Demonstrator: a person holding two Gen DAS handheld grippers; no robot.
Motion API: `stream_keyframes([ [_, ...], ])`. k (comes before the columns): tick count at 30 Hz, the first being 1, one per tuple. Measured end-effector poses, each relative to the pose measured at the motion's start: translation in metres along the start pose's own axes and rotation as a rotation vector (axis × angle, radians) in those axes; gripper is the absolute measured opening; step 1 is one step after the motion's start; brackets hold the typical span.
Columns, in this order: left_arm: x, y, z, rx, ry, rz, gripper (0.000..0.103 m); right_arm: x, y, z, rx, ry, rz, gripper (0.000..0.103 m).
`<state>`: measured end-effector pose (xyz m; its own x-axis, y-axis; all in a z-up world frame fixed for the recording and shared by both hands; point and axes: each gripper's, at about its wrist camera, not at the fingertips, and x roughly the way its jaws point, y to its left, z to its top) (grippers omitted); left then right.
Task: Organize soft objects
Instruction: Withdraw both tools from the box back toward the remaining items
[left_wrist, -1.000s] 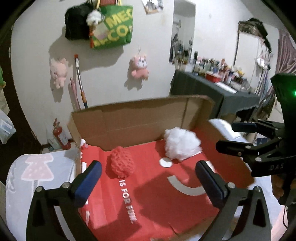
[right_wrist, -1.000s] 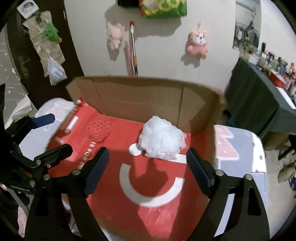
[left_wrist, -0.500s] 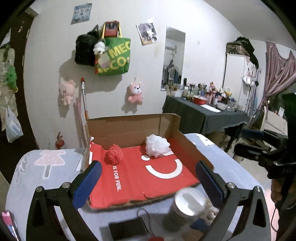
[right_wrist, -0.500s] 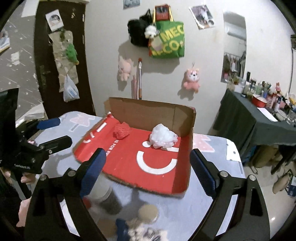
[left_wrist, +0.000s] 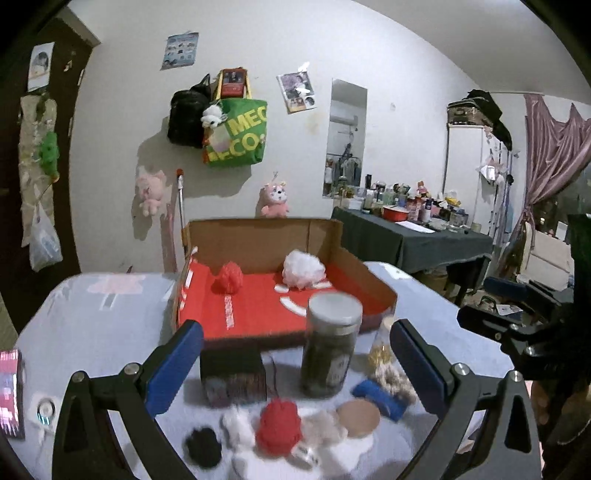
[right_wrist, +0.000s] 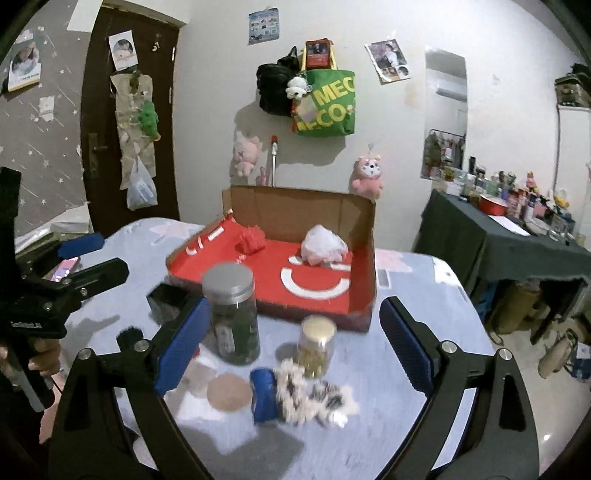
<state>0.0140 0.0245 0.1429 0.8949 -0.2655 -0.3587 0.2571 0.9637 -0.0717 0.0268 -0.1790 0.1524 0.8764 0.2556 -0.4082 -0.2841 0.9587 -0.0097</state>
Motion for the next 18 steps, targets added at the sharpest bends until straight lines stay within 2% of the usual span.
stream_keyframes([
  [5,0.002,-0.005,-0.038,0.013,0.029,0.02,0.103,0.002,0.004,-0.041,0.018,-0.004,-0.044,0.094],
  [9,0.015,-0.007,-0.067,0.021,0.079,0.039,0.103,0.017,0.002,-0.07,0.045,0.044,-0.048,0.094],
  [13,0.026,-0.003,-0.083,0.009,0.126,0.042,0.103,0.032,0.0,-0.09,0.072,0.089,-0.048,0.094],
  [18,0.03,0.004,-0.091,0.012,0.147,0.076,0.103,0.043,-0.002,-0.103,0.083,0.121,-0.048,0.094],
])
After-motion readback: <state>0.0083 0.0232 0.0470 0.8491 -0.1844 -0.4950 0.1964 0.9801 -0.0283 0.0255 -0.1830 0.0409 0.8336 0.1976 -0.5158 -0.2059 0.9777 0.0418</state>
